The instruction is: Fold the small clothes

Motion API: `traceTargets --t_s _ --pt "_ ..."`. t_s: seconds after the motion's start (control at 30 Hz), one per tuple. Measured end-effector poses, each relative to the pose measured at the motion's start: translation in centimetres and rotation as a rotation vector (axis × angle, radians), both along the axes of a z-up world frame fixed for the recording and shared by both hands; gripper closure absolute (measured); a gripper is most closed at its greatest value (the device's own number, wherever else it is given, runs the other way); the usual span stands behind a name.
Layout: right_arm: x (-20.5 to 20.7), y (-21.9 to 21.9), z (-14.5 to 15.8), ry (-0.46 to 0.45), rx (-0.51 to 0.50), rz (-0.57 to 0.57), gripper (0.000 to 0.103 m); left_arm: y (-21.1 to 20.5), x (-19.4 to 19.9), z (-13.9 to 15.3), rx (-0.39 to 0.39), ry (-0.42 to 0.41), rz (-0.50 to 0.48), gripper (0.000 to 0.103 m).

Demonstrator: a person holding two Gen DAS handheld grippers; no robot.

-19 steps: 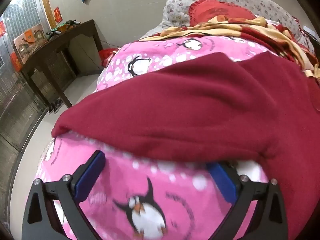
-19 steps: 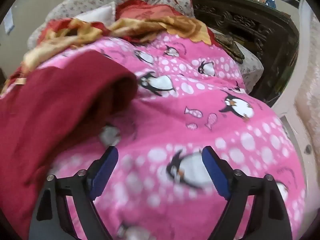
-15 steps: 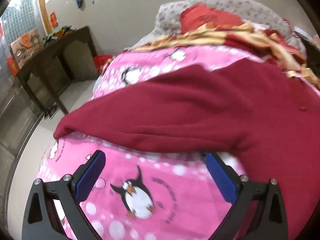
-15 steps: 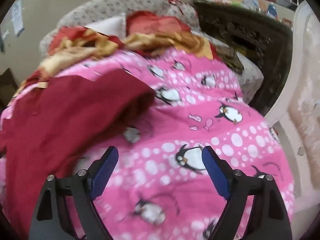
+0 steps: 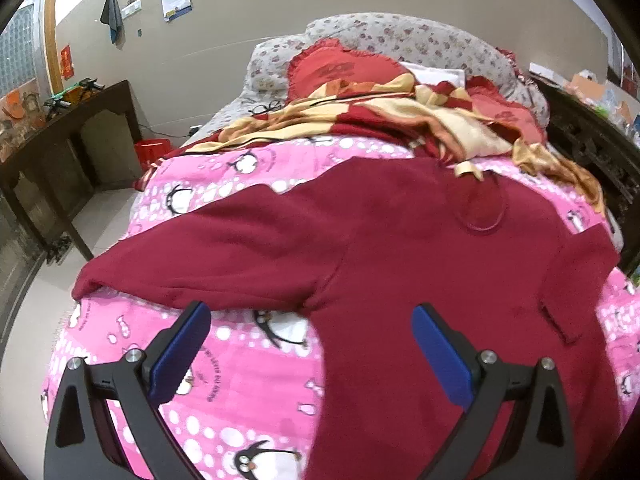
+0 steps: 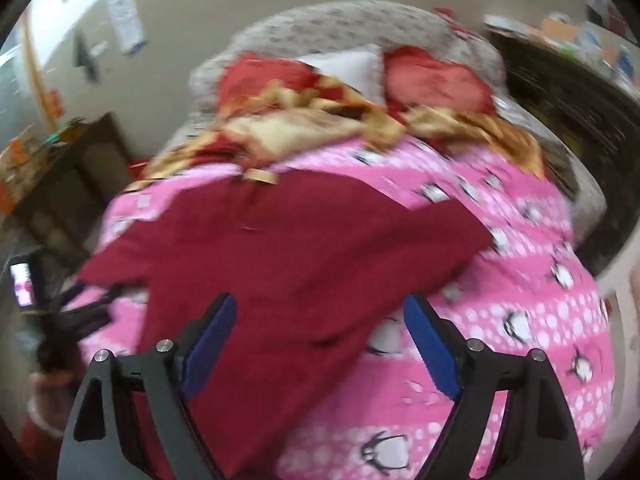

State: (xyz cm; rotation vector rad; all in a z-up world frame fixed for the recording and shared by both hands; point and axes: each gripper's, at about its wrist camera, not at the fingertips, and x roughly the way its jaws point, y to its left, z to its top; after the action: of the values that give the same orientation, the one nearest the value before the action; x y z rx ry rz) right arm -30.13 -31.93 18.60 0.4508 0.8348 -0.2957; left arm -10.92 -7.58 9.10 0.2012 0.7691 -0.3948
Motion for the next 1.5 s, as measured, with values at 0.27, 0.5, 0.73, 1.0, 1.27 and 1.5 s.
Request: traceTargets --t_s 0.27,0.5,0.73,1.0,1.27,1.5 --pt "-2.2 1.8 10.5 -0.070 -0.081 0.100 0.004 -0.9 -1.4 0.8 -0.030 -0.007 -0.048 0.001" --pt "-0.4 2.0 11.9 -0.055 -0.090 0.154 0.004 -1.3 -2.0 1.2 -0.037 0.002 -0.069 0.001" --pt "2.5 2.7 9.2 -0.049 0.016 0.156 0.004 -0.8 -2.0 1.8 -0.047 -0.004 -0.064 0.001" --pt "6.3 6.1 6.5 -0.049 0.114 0.190 0.004 0.0 -1.2 1.1 -0.046 0.009 -0.035 0.001" --pt "9.6 7.2 2.3 -0.025 0.224 0.119 0.004 1.3 0.0 0.0 -0.035 0.035 0.003 0.001" --pt "11.8 8.2 -0.3 0.011 0.186 0.091 0.004 2.2 1.1 -0.6 -0.043 0.052 0.034 0.001"
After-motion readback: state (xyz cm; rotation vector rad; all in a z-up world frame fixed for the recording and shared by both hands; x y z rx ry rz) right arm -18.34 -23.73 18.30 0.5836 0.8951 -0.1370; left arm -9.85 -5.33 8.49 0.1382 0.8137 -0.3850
